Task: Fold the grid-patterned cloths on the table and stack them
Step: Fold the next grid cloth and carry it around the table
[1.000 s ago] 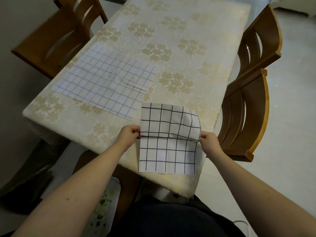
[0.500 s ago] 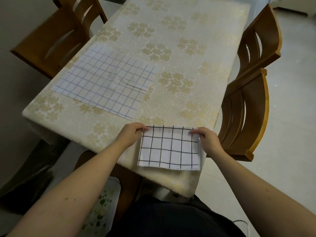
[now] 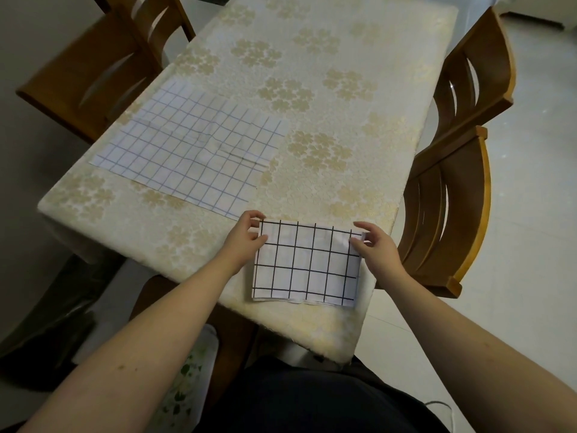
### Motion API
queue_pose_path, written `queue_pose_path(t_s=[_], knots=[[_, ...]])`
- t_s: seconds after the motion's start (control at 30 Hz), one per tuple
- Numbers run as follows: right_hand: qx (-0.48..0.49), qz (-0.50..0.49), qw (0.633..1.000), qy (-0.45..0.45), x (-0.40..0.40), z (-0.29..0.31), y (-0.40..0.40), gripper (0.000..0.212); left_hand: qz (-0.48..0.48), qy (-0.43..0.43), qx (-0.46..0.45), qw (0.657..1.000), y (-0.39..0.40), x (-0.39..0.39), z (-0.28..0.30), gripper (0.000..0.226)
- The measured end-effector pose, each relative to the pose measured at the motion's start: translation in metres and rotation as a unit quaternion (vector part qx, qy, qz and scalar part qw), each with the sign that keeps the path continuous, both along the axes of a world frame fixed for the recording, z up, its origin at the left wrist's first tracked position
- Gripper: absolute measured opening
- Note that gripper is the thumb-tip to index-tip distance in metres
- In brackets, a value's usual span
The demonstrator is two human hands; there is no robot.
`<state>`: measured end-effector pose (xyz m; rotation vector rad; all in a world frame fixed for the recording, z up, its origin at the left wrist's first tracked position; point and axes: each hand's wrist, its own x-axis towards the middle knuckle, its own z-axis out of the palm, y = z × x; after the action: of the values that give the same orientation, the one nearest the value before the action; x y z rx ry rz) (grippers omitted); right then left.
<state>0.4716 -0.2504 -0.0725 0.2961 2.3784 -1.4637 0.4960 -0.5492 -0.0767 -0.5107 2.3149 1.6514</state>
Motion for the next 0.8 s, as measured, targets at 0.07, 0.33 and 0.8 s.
queue_pose_path(t_s=[0.07, 0.33, 0.8], knots=[[-0.016, -0.032, 0.999, -0.017, 0.002, 0.0, 0.0, 0.033, 0.035, -0.002, 0.024, 0.999, 0.001, -0.002, 0.002, 0.049], [-0.043, -0.149, 0.979, -0.135, 0.018, -0.01, 0.003, 0.06, -0.078, -0.203, -0.041, 0.975, 0.008, 0.003, -0.013, 0.059], [-0.097, -0.164, 0.964, -0.184, 0.042, -0.017, -0.007, 0.033, -0.115, -0.043, -0.112, 0.986, 0.01, 0.005, 0.011, 0.015]])
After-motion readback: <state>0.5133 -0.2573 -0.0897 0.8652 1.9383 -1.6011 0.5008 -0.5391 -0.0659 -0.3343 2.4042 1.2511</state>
